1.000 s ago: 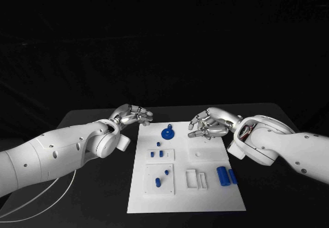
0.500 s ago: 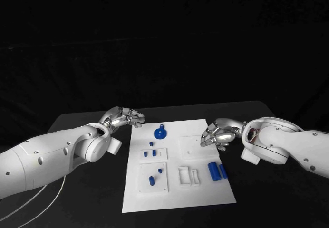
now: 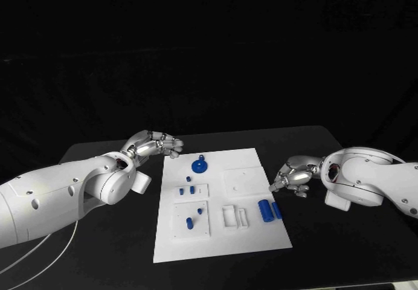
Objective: Assemble the parts on the task board
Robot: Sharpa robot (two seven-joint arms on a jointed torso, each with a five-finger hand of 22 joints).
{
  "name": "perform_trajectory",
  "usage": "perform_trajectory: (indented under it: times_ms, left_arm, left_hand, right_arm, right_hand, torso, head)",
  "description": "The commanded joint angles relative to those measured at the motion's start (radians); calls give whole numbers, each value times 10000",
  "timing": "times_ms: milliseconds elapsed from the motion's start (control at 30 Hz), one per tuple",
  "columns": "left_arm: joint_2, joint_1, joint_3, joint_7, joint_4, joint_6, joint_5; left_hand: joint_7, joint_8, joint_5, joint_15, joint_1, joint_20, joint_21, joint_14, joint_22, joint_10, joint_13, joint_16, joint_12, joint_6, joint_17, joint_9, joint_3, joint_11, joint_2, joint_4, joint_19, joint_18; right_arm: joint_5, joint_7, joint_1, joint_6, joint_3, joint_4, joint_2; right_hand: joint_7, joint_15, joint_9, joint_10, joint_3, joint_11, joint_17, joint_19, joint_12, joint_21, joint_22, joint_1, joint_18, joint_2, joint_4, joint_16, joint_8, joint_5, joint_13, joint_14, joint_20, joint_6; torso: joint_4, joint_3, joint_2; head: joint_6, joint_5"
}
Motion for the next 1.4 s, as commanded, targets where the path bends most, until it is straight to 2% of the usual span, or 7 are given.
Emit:
perform_trajectory:
  times_ms: [33,200,233,267,600,967,1400]
  left_arm:
    - [-49,5,-25,215,130,144,220]
    - [-172,5,-130,191,242,216,225]
    - [-178,5,-131,195,247,206,225]
    - [-180,5,-132,203,247,206,224]
    - [-118,5,-133,77,203,221,224]
    - [-115,5,-132,95,222,243,224]
    - [-112,6,-131,76,172,204,223]
  left_hand:
    - [-19,52,-211,-4,-496,-20,-76,45,-17,-26,-15,-52,47,-52,24,-15,-256,-15,-4,185,-43,119]
    - [-18,30,-350,-1,-1201,-13,-173,27,-42,-21,-36,-155,49,-73,76,-40,-538,-22,-115,477,-44,155]
    - [-16,25,-352,-7,-1237,-16,-181,51,-38,26,-28,-161,72,-81,96,-45,-535,-45,-109,500,-33,165]
    - [-13,17,-355,-19,-1271,-20,-187,87,-31,82,-19,-158,96,-94,119,-51,-534,-71,-97,520,-21,174]
    - [1,-20,-340,-57,-1405,-48,-223,184,4,220,-3,-187,133,-154,210,-80,-545,-134,23,580,-2,172]
    - [4,-23,-338,-55,-1417,-48,-229,182,10,219,-6,-202,127,-159,220,-83,-549,-131,48,578,-2,169]
    - [7,-27,-334,-50,-1437,-48,-244,175,23,205,-15,-234,108,-166,240,-89,-559,-123,97,573,-7,164]
  right_arm:
    - [-117,-1548,1,1341,-3,154,-56]
    - [-109,-1762,0,1296,-6,347,-114]
    - [-110,-1806,0,1351,-10,353,-107]
    - [-110,-1886,0,1415,-13,356,-95]
    - [-295,-1952,0,1379,-206,444,250]
    - [-542,-1911,-16,1056,-486,320,644]
    - [-546,-1865,-32,1009,-527,124,921]
  right_hand:
    - [64,-117,54,-5,-3,-51,20,18,44,79,217,-111,150,-1,89,61,48,-176,37,-54,-72,136]
    - [216,3,-43,-84,32,93,125,-17,112,158,226,-391,152,-9,393,118,-337,-744,203,-92,-135,-442]
    - [215,7,-35,-91,47,94,142,-27,117,176,228,-417,152,-10,432,125,-333,-756,226,-97,-135,-407]
    - [212,5,-29,-92,53,92,152,-30,120,189,229,-432,152,-7,452,129,-329,-762,238,-100,-134,-382]
    - [187,-18,-48,-58,84,68,279,-70,140,354,237,-594,152,58,664,196,-400,-1042,353,-114,-146,-274]
    - [207,-2,-148,-54,98,86,345,-138,110,460,231,-665,152,-74,782,199,-539,-1280,412,-134,-141,-294]
    - [211,2,-177,-57,126,89,361,-161,94,488,225,-651,152,-120,808,190,-574,-1292,429,-138,-144,-284]
  torso:
    - [-34,-31,-82]
    - [-21,-22,-64]
    - [29,-91,-88]
    - [43,-109,-86]
    - [26,-139,-65]
    - [51,-135,-36]
    - [24,-138,-21]
  head:
    - [-77,2]
    - [-144,12]
    - [-172,-47]
    - [-178,-67]
    - [-178,-106]
    - [-198,-111]
    - [-242,-105]
